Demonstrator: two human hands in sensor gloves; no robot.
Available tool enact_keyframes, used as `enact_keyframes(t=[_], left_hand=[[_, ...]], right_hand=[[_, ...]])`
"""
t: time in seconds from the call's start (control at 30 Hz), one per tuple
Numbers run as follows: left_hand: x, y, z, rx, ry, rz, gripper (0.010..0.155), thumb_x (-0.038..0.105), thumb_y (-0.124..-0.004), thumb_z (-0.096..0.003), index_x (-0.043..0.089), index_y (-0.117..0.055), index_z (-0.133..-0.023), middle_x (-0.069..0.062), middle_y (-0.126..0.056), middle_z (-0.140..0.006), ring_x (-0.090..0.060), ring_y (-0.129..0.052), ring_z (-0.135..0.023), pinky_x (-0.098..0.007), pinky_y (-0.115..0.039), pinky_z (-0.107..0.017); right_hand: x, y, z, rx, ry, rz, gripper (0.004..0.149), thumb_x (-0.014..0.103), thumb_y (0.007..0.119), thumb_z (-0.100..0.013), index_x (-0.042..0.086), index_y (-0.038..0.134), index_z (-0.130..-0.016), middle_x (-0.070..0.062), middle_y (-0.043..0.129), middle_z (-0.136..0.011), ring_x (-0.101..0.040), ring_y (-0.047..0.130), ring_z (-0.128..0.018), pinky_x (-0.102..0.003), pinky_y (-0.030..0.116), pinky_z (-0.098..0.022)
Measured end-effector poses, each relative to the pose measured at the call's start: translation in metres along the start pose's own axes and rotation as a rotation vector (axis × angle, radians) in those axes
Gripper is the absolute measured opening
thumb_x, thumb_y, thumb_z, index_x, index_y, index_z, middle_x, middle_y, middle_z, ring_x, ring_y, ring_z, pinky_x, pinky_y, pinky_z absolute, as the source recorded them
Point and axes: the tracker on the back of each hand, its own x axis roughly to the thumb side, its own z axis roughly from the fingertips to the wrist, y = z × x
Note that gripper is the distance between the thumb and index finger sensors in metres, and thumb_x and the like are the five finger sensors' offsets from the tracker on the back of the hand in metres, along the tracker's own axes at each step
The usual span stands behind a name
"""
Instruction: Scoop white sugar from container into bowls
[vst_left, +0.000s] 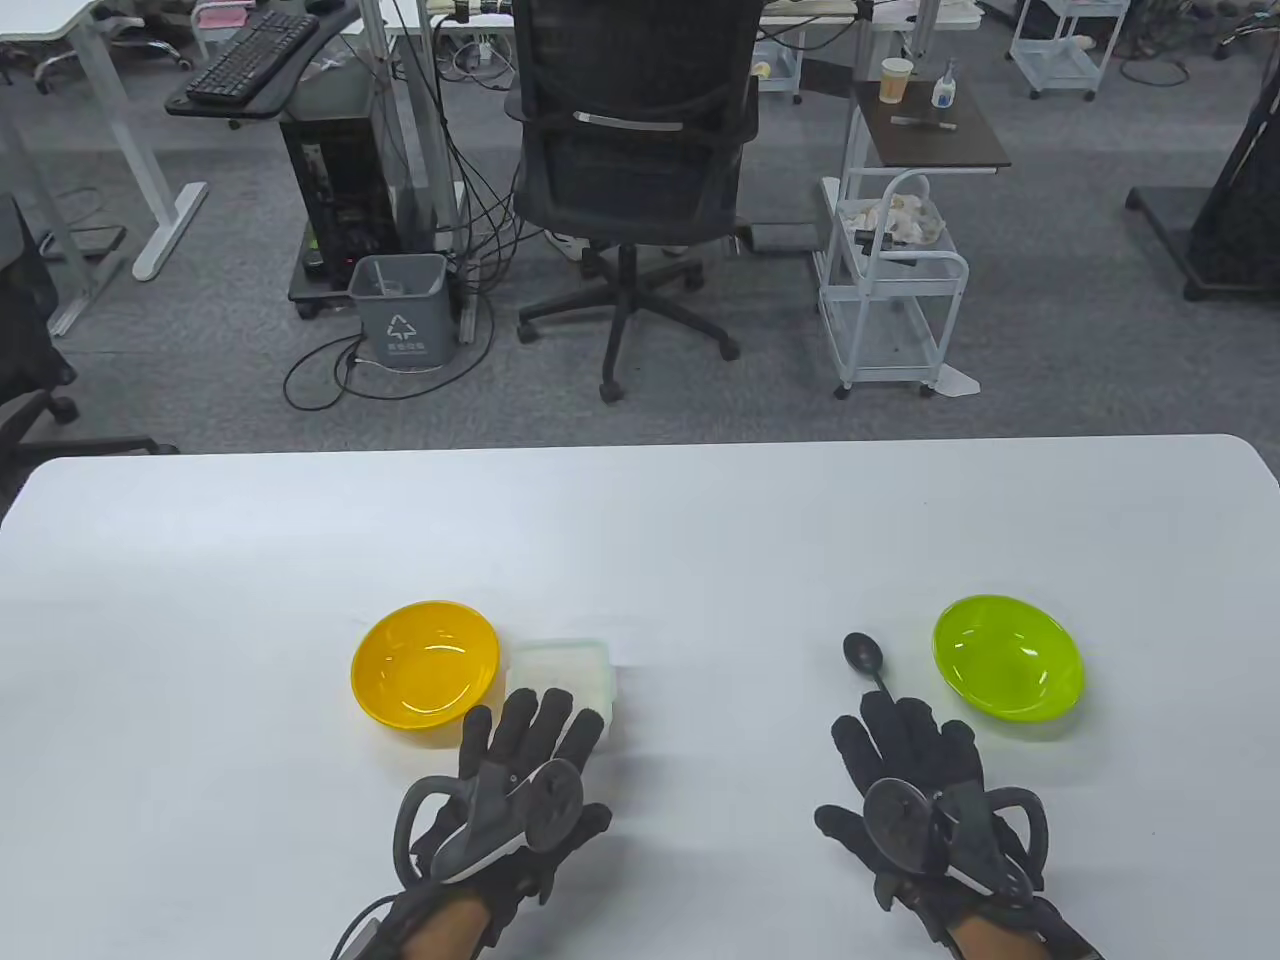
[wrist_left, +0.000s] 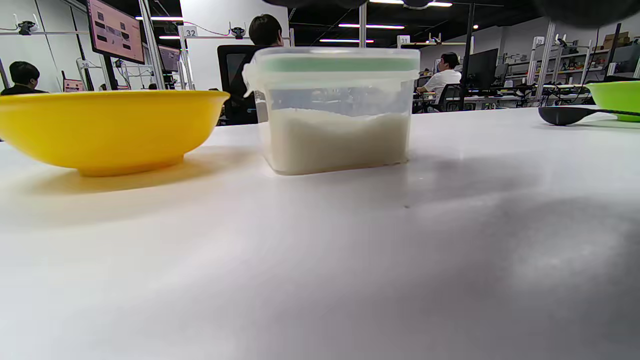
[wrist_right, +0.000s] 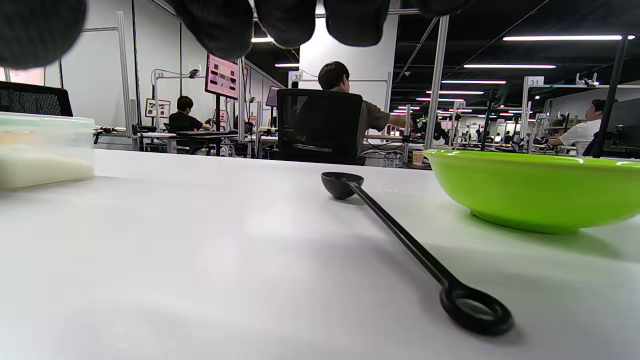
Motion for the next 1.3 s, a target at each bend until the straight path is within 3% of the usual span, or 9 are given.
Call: enact_keyframes(t=[1.0,1.3], left_hand=[[0.000,0.000,-0.001,-0.061,-0.039,0.000,0.088,0.076,-0.063,-0.0353,0.052,-0.025,-0.111,0.012,-0.021,-0.126,-0.027,-0.029,-0.123,-0.058,-0.020,-0.084],[-0.005,0.013,-0.020,-0.117,0.005,-0.020,0.093,0.074,-0.072,-0.0349,0.054,-0.023,-0.111,0.015,-0.015,-0.126,-0.025,-0.024,-0.124,-0.056,-0.016,-0.086]], right_hand=[[-0.001,0.000,0.001,0.000,0.007,-0.006,0.079,0.071,0.067,-0.040,0.037,0.046,-0.108,-0.004,0.032,-0.122,-0.038,0.042,-0.114,-0.063,0.038,-0.080],[-0.006,-0.002,0.001,-0.009,0.033,-0.014,0.079,0.071,0.067,-0.040,0.037,0.047,-0.108,-0.004,0.032,-0.122,-0.038,0.042,-0.114,-0.063,0.037,-0.079]])
